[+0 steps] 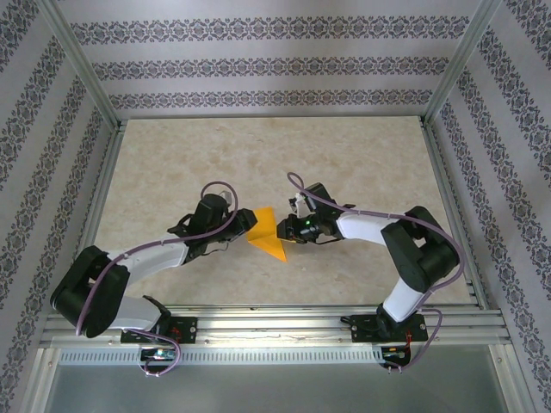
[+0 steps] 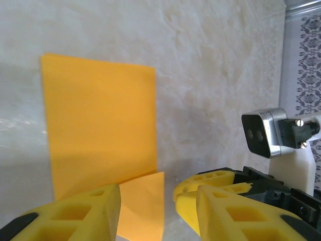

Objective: Fold a paper plane with a square sheet of paper (pick it up from the middle)
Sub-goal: Fourth fold the wing at the center of the table.

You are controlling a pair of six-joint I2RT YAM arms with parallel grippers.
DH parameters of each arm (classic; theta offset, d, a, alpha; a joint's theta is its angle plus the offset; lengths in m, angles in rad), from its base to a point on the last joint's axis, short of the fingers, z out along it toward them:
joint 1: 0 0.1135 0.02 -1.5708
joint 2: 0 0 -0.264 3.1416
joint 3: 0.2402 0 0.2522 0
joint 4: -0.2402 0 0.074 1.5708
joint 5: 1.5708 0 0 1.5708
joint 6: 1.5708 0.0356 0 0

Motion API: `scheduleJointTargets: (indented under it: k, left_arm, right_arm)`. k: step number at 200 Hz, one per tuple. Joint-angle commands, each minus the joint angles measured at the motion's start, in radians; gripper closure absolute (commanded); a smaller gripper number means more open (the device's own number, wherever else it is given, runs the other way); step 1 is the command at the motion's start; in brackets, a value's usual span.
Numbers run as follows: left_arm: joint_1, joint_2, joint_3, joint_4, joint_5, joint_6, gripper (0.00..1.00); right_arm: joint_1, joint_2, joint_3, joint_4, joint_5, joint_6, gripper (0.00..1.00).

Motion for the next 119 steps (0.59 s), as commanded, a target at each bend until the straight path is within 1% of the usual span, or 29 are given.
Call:
scheduleJointTargets:
  k: [1,40,59,119]
  left_arm:
    - [0.038,-0.002,-0.016,-0.068,0.067,0.076,0.55]
    - [0.077,0.039,-0.012,-0.042,0.134,0.072,0.55]
    - [0.083,0.054,-0.012,-0.032,0.148,0.065,0.55]
    - [0.089,0.111,-0.004,-0.011,0.187,0.054,0.57]
  right_arm:
    - [0.005,0.04,0.022,-0.013,0.012,-0.018,0.73]
    - [0.007,0.067,0.032,0.009,-0.003,-0.008,0.74]
    - [0.003,0.064,0.034,0.009,-0.004,-0.011,0.77]
    - [-0.014,0.047,0.017,0.024,-0.034,-0.013,0.91]
